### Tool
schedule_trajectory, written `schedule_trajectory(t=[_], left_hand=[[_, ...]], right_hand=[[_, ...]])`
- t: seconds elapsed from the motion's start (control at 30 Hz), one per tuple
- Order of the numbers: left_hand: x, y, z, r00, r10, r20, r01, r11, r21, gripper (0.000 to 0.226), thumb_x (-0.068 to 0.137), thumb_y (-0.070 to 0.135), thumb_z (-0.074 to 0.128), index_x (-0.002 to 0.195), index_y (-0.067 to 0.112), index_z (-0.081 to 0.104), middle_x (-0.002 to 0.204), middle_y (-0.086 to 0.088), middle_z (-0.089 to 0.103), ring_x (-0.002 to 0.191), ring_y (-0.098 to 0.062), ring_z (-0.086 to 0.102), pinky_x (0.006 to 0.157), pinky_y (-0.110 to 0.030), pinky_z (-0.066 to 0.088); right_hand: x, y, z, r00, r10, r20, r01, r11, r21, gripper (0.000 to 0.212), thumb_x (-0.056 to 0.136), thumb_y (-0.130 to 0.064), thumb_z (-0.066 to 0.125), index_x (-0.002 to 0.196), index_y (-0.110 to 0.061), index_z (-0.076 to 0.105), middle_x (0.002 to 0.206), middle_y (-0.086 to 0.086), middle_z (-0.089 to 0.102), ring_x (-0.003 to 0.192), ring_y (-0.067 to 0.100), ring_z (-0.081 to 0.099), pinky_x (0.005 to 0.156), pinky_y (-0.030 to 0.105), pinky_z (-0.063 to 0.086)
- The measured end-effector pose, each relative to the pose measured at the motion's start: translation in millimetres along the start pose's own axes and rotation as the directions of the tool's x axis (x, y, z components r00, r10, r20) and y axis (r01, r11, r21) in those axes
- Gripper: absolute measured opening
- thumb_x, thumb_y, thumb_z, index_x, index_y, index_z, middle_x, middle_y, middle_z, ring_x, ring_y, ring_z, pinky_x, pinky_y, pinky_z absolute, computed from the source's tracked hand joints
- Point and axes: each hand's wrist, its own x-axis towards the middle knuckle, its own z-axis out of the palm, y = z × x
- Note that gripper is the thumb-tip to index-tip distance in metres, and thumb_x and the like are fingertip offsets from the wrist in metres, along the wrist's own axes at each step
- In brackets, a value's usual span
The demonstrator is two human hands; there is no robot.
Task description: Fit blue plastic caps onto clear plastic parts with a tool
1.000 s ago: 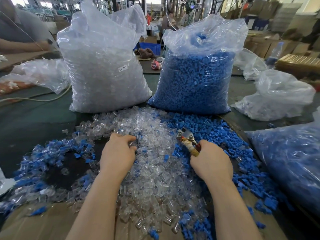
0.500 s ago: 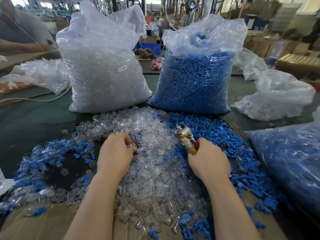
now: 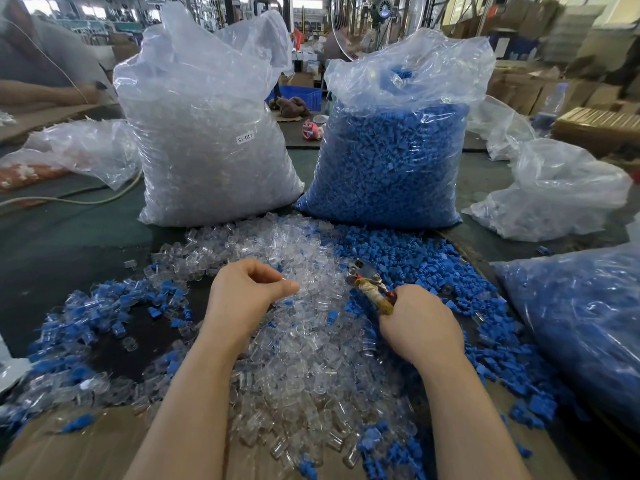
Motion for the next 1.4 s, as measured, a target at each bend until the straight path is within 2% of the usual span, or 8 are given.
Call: schedule_trajectory(t=[0.13, 0.4, 0.6, 0.87, 0.97, 1.07, 1.27, 1.4], left_hand=[[-2, 3, 6, 0.999, 0.005, 0.039, -0.003, 0.999, -0.049, 0.023, 0.071, 0.015, 0.087, 0.076, 0.014, 0.065, 0.072, 0.000, 0.065, 0.066, -0.015, 0.058, 0.069, -0.032, 0.053], [-5, 9, 15, 0.994, 0.018, 0.110, -0.001, 0.989, -0.151, 0.012, 0.078, 0.012, 0.082, 0.083, 0.011, 0.071, 0.068, 0.000, 0.073, 0.065, -0.010, 0.066, 0.061, -0.018, 0.055], [-5, 11, 16, 0.987, -0.026, 0.158, 0.067, 0.963, -0.260, 0.013, 0.083, 0.010, 0.076, 0.093, 0.012, 0.067, 0.067, 0.005, 0.070, 0.071, -0.013, 0.066, 0.069, -0.026, 0.054], [-18, 25, 30, 0.947, 0.039, 0.318, 0.052, 0.960, -0.274, 0.019, 0.085, 0.002, 0.070, 0.094, 0.018, 0.076, 0.079, 0.001, 0.075, 0.078, -0.012, 0.069, 0.077, -0.024, 0.057], [-23, 27, 37, 0.943, 0.064, 0.326, 0.039, 0.953, -0.299, 0.019, 0.081, -0.001, 0.075, 0.096, 0.010, 0.072, 0.087, -0.007, 0.076, 0.085, -0.021, 0.072, 0.078, -0.028, 0.059], [-25, 28, 39, 0.941, 0.086, 0.327, 0.025, 0.946, -0.323, 0.018, 0.079, 0.000, 0.078, 0.093, 0.010, 0.071, 0.090, -0.011, 0.076, 0.087, -0.023, 0.072, 0.076, -0.028, 0.059], [-27, 31, 36, 0.932, 0.112, 0.345, 0.001, 0.951, -0.310, 0.017, 0.071, 0.002, 0.083, 0.080, 0.010, 0.070, 0.073, 0.002, 0.072, 0.070, -0.007, 0.065, 0.062, -0.016, 0.054], [-27, 32, 37, 0.943, 0.112, 0.314, -0.002, 0.944, -0.329, 0.015, 0.070, 0.005, 0.084, 0.074, 0.012, 0.071, 0.061, 0.009, 0.067, 0.056, 0.003, 0.060, 0.053, -0.010, 0.046]], right_hand=[[-2, -1, 2, 0.999, 0.019, -0.031, -0.018, 1.000, 0.016, 0.016, 0.086, -0.027, 0.060, 0.078, -0.020, 0.049, 0.072, 0.000, 0.054, 0.063, 0.021, 0.052, 0.052, 0.029, 0.036], [-2, -2, 3, 0.996, 0.047, -0.079, -0.043, 0.998, 0.047, 0.021, 0.090, -0.038, 0.059, 0.089, -0.022, 0.046, 0.073, -0.003, 0.047, 0.075, 0.026, 0.052, 0.061, 0.032, 0.039], [0, -3, 3, 0.987, 0.021, -0.161, 0.017, 0.972, 0.235, 0.012, 0.088, -0.035, 0.058, 0.085, -0.027, 0.049, 0.075, -0.007, 0.056, 0.066, 0.014, 0.051, 0.052, 0.029, 0.034], [-7, -10, -3, 0.964, -0.135, -0.227, 0.259, 0.646, 0.718, 0.011, 0.091, -0.020, 0.063, 0.092, -0.030, 0.065, 0.059, -0.013, 0.059, 0.046, 0.008, 0.046, 0.046, 0.023, 0.037], [-11, -14, -6, 0.968, -0.170, -0.186, 0.249, 0.532, 0.810, 0.021, 0.093, -0.013, 0.062, 0.095, -0.032, 0.069, 0.077, -0.002, 0.071, 0.071, 0.025, 0.063, 0.063, 0.034, 0.055], [-12, -15, -7, 0.961, -0.223, -0.164, 0.257, 0.498, 0.828, 0.022, 0.093, -0.010, 0.061, 0.093, -0.030, 0.070, 0.086, 0.008, 0.071, 0.087, 0.035, 0.063, 0.077, 0.039, 0.055], [-13, -15, -6, 0.948, -0.278, -0.156, 0.285, 0.522, 0.804, 0.022, 0.091, -0.008, 0.060, 0.087, -0.029, 0.068, 0.075, 0.010, 0.066, 0.066, 0.031, 0.056, 0.064, 0.038, 0.054], [-13, -16, -4, 0.950, -0.252, -0.185, 0.291, 0.496, 0.818, 0.020, 0.090, -0.008, 0.062, 0.080, -0.026, 0.064, 0.055, -0.010, 0.048, 0.050, 0.004, 0.039, 0.049, 0.017, 0.036]])
